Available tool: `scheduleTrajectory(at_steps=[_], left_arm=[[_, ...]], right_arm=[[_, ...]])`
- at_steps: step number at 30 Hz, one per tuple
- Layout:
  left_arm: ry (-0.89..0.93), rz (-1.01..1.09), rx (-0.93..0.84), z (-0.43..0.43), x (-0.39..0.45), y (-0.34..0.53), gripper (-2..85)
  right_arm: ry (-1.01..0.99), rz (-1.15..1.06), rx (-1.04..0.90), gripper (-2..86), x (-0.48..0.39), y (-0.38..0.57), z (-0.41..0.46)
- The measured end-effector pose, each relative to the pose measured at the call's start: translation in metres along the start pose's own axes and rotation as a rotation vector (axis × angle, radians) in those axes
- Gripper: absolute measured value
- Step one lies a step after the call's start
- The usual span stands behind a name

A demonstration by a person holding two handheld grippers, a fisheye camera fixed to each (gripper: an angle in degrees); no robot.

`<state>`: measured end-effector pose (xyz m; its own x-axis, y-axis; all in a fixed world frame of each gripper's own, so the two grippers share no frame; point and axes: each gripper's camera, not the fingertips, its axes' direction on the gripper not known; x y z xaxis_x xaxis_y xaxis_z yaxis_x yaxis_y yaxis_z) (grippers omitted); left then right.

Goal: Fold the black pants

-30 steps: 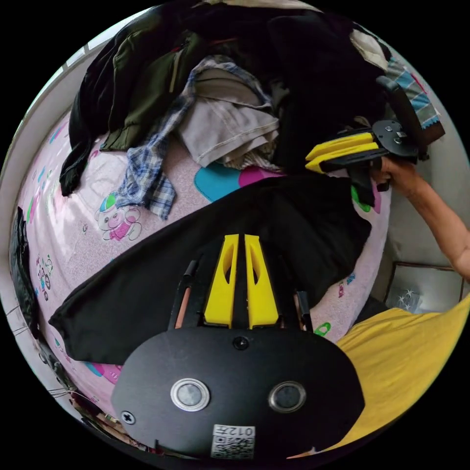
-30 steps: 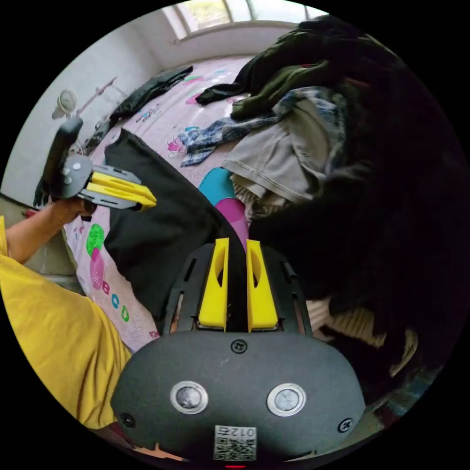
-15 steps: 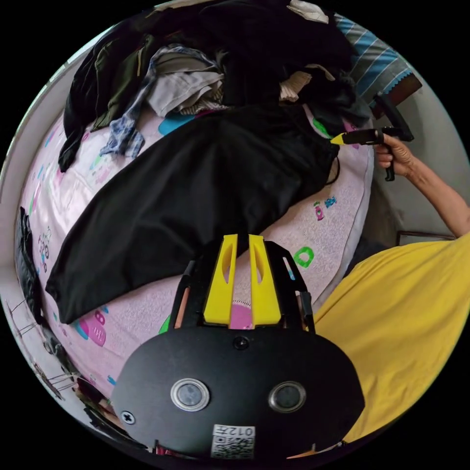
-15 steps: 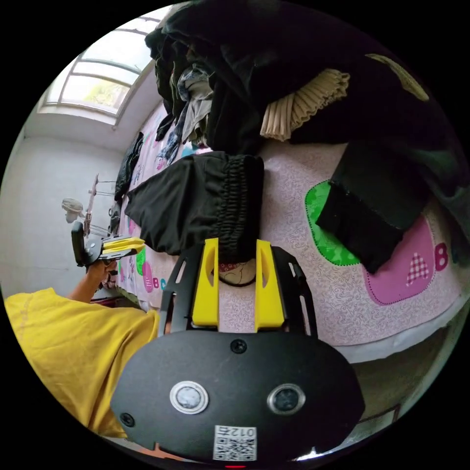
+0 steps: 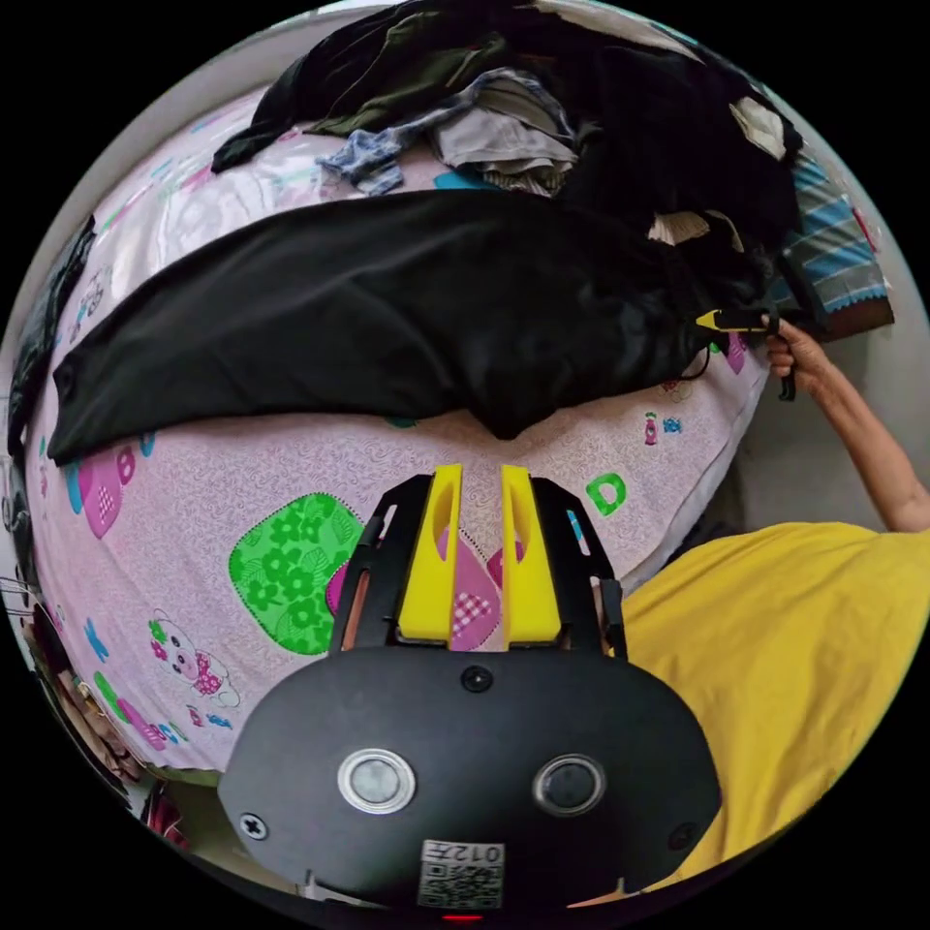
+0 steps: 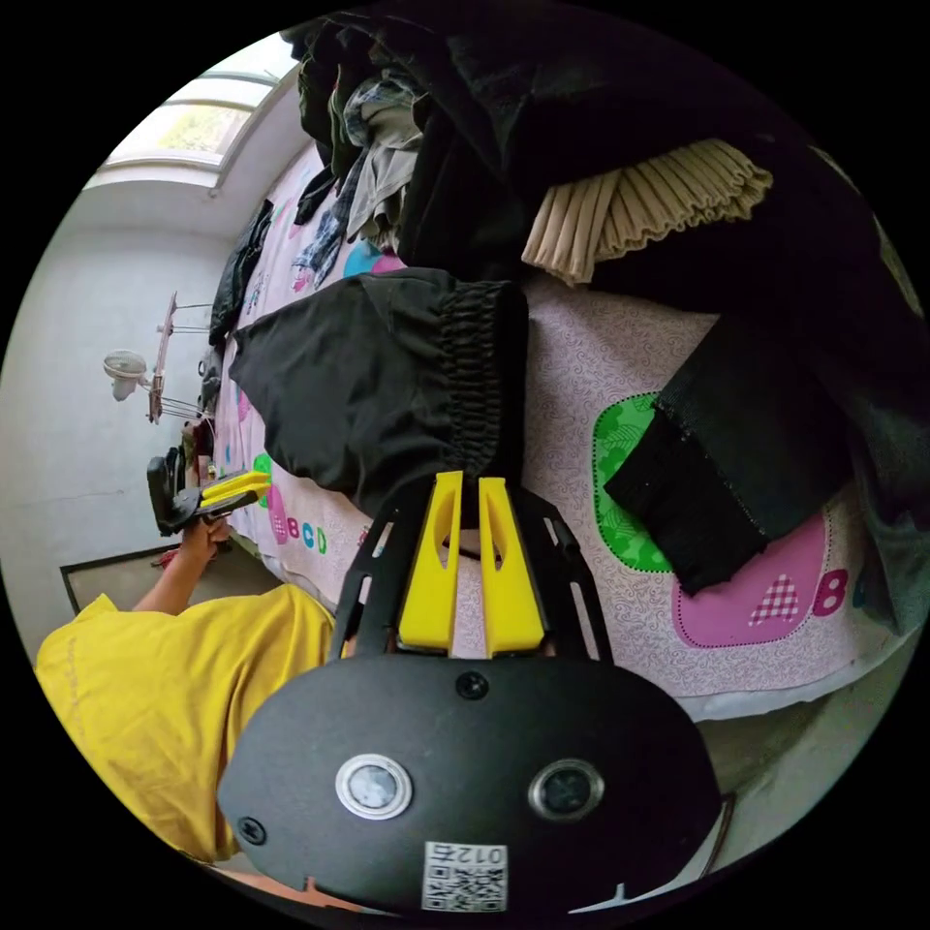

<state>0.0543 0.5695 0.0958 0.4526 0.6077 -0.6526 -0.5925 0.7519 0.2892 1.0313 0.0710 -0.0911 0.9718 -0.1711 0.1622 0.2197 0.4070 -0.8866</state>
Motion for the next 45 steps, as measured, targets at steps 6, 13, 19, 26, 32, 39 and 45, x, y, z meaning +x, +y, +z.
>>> scheduleTrajectory(at_steps=[6,13,19,26,32,39,45], left_arm=[[-0.036,0.044,0.02,0.031,0.014,-0.011,5.3],[-0.075,0.084,0.043,0.03,0.001,-0.033,2.8],[0.225,0.13,-0.082,-0.035,-0.026,-0.048,0.3],[0.393,0.058,-0.222,0.008,-0.038,-0.041,0.0],[0.475,0.142,-0.247,0.02,-0.024,-0.034,0.1],[0.392,-0.031,-0.084,0.001,-0.06,-0.003,0.4],[0.136,-0.101,0.042,-0.028,-0.094,-0.023,0.5]], right_arm=[[0.028,0.003,-0.017,1.8,0.001,-0.008,0.002],[0.028,0.004,-0.031,1.6,-0.005,-0.017,-0.002],[0.063,-0.003,-0.116,1.3,-0.022,-0.019,-0.037],[0.054,0.075,-0.259,1.6,-0.022,-0.001,-0.016],[0.073,0.098,-0.305,3.2,-0.033,0.02,-0.024],[0.349,0.096,-0.245,7.4,-0.076,0.026,-0.06],[0.414,-0.366,-0.009,7.8,-0.216,-0.025,-0.059]])
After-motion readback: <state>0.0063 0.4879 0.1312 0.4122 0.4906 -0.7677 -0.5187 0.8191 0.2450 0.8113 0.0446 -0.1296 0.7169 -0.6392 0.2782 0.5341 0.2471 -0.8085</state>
